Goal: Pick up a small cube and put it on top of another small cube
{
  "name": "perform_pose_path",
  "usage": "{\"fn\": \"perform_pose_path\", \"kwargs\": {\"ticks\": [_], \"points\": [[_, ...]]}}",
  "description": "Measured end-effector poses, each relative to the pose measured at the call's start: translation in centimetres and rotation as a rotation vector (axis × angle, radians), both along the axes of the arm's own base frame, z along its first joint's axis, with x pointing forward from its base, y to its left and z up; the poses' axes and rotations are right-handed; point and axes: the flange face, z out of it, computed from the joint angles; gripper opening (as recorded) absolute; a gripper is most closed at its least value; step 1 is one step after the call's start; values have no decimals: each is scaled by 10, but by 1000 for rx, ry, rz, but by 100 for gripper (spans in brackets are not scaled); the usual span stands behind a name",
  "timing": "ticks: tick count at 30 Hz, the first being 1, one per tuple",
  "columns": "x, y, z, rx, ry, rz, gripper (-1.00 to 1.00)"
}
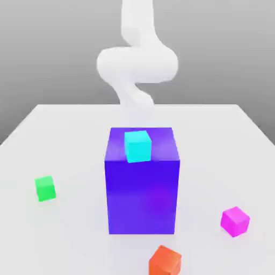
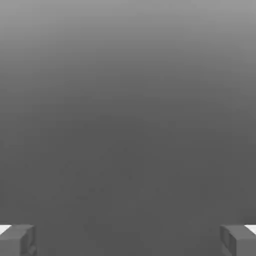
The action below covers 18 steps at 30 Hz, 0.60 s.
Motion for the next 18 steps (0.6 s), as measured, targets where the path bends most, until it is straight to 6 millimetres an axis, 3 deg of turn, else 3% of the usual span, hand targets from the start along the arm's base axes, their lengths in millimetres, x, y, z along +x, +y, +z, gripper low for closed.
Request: {"fn": "perform_pose_path", "kwargs": {"ticks": [4,9,13,18], "points": [[41,39,-71,-177,112,217,0],[70,86,-162,-360,239,511,0],[75,122,-238,-480,329,768,0],[60,165,-331,-594,421,1114,0]]}}
